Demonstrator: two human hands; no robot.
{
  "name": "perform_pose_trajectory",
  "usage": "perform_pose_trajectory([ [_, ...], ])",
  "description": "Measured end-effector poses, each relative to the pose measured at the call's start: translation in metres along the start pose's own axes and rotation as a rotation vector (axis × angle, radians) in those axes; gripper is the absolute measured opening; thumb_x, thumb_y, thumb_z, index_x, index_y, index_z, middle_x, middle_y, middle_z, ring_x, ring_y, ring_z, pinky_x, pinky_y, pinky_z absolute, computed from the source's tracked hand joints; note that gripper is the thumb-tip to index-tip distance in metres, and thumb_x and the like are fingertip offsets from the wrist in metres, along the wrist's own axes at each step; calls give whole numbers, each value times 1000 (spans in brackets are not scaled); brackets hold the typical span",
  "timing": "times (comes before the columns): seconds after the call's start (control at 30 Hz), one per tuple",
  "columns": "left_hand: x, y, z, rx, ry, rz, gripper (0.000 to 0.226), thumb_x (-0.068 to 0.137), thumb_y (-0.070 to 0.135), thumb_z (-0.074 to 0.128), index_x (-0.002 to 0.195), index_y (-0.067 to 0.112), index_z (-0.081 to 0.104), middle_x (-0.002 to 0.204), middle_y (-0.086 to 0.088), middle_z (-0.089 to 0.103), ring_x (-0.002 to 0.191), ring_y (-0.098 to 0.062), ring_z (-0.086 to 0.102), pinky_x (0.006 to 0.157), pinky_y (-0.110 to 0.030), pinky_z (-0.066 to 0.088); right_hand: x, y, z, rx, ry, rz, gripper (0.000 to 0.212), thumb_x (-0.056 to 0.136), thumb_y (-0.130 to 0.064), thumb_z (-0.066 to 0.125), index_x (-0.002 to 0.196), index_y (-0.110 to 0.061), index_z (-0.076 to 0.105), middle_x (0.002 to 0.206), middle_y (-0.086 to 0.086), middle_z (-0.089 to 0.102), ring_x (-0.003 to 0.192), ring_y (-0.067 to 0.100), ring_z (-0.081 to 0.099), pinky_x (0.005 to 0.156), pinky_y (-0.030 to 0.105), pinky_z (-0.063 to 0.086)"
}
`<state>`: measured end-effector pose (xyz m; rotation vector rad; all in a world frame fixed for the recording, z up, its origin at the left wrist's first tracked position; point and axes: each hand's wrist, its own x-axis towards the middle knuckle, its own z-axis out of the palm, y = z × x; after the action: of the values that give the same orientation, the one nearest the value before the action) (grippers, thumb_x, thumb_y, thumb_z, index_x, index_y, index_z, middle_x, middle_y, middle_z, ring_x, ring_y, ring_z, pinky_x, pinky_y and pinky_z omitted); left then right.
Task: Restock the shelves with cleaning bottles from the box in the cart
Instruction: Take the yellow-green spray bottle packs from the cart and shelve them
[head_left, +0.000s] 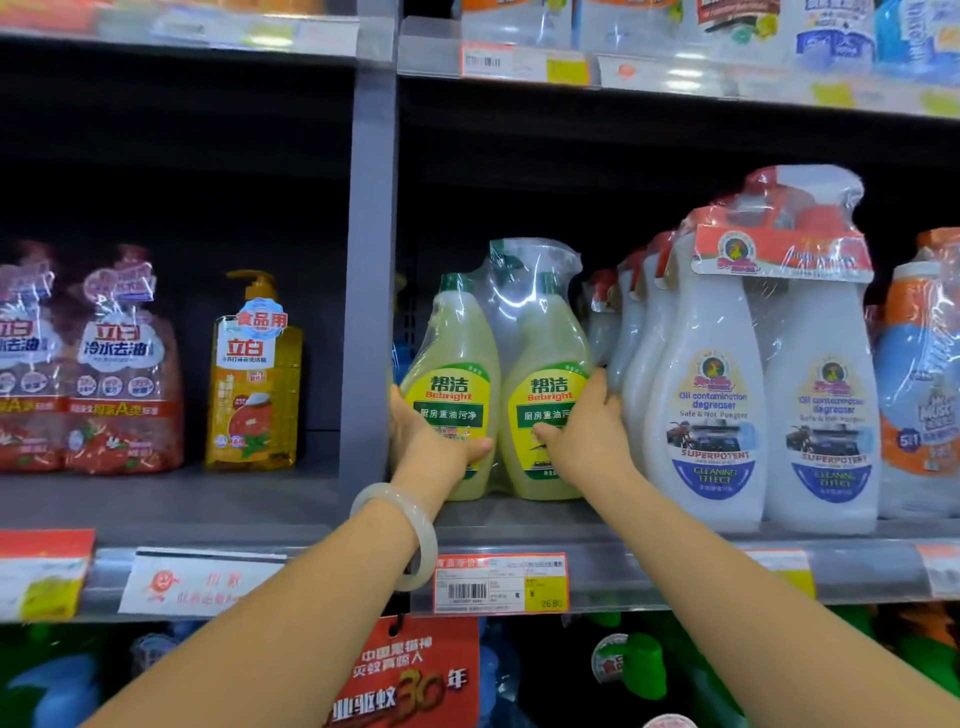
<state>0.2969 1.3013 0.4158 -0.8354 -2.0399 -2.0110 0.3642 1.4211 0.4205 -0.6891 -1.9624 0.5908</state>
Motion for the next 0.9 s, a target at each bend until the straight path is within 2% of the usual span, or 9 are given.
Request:
perform_pose_trajectory([
  [0.13,3,-1,2,0,20,-12,106,64,5,85,145,13,18,135,-7,41,125,-25,42,107,-39,35,0,-2,0,13,-7,1,93,86,-13,66,150,-7,0,147,20,24,131,34,37,106,38,33],
  [0.27,5,0,3,-18,27,-33,92,61,2,85,133,14,31,111,-3,46,99,-18,45,99,-38,41,-1,-2,3,42,-23,18,102,83,-13,69,149,-7,-8,148,20,18,136,34,30,112,36,27],
  [0.4,8,-3,4,-8,19,-59,100,62,5,85,139,18,23,124,-6,48,115,-25,48,105,-44,40,-4,-3,2,40,-38,43,108,79,-14,73,150,-9,-8,148,19,18,136,34,30,113,37,28],
  [0.47,3,0,3,94,6,-42,103,69,10,82,145,19,12,136,-9,39,126,-28,41,107,-41,35,-7,-7,0,-9,-50,37,106,78,-16,74,149,-6,-5,147,18,20,136,35,30,112,38,28],
  [0.53,-6,5,1,296,-27,37,107,79,17,74,149,15,-7,151,-11,19,138,-27,25,112,-37,25,-13,-12,-4,-139,-56,-8,102,79,-20,73,148,-3,-1,147,18,18,137,36,25,113,38,24],
  [0.6,-13,11,-1,473,-47,154,104,84,20,69,150,13,-12,158,-12,-2,146,-29,5,117,-39,13,-21,-20,-12,-275,-60,-87,94,82,-22,70,147,-4,6,151,18,13,140,35,17,115,38,20],
  [0.63,-16,14,-3,537,-67,213,98,85,20,68,150,13,-5,158,-13,-3,146,-31,3,117,-40,13,-26,-25,-18,-331,-62,-129,87,83,-23,69,146,-5,11,152,18,13,141,34,15,115,38,19],
  [0.77,-43,27,-22,729,-197,432,57,85,15,65,135,10,38,141,-11,38,129,-29,37,102,-35,33,-53,-46,-37,-533,-60,-341,62,87,-16,61,138,-6,29,143,18,27,132,36,27,105,39,30],
  [0.9,-81,25,-73,915,-60,576,45,84,12,62,127,12,48,129,-8,48,118,-30,44,90,-43,44,-97,-83,-37,-602,-112,-517,45,85,-10,61,125,-5,41,130,19,37,122,37,37,90,43,41],
])
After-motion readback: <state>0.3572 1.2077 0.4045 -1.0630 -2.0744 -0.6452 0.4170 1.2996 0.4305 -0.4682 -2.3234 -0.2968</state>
